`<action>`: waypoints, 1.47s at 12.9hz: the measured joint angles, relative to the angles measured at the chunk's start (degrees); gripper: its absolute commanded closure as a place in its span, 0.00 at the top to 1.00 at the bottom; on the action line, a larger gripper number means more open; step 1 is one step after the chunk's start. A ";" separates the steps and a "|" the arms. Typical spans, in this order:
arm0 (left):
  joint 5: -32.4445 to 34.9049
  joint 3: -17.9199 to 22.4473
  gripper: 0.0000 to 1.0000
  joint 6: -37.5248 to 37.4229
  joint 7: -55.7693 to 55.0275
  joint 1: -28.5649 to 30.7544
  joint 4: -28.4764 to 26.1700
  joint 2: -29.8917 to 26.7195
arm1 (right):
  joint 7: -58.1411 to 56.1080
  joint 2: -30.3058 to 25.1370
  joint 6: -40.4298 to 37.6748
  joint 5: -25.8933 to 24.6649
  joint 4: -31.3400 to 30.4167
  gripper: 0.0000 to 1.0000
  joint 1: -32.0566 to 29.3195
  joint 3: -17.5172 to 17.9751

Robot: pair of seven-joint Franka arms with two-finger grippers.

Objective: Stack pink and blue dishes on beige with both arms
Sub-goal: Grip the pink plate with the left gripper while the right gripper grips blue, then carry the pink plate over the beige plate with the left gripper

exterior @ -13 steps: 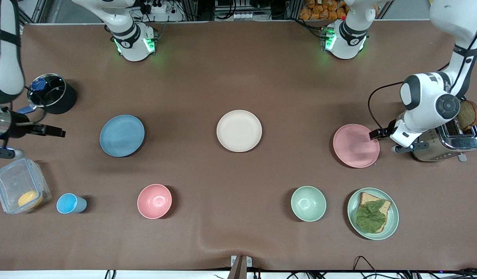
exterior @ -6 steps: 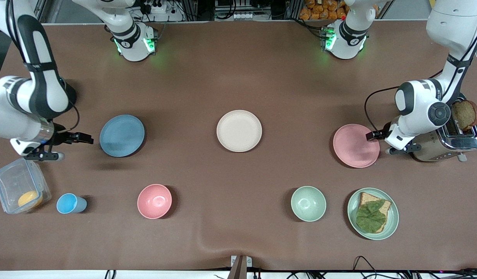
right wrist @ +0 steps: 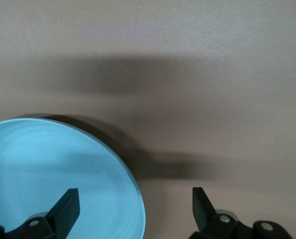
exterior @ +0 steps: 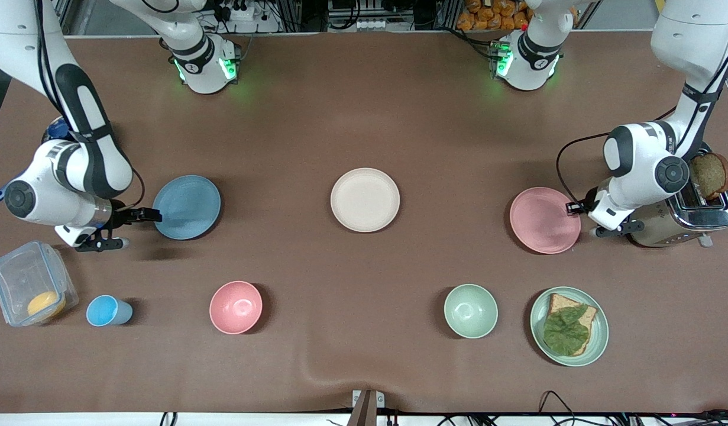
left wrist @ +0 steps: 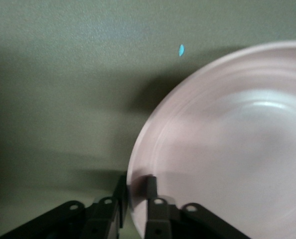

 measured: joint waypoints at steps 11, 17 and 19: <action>-9.74 -16.85 0.00 -9.10 -0.74 0.46 4.25 -8.43 | -7.04 2.85 -1.73 0.00 0.31 0.00 0.68 0.93; -16.51 -25.78 0.00 -8.67 -13.27 -8.27 7.04 -5.47 | -7.27 3.06 -11.95 0.03 6.66 0.00 0.69 0.96; -16.51 -25.80 0.00 -5.86 -16.43 -12.42 7.58 -3.66 | -7.27 3.16 -14.84 0.03 8.92 0.00 0.69 0.95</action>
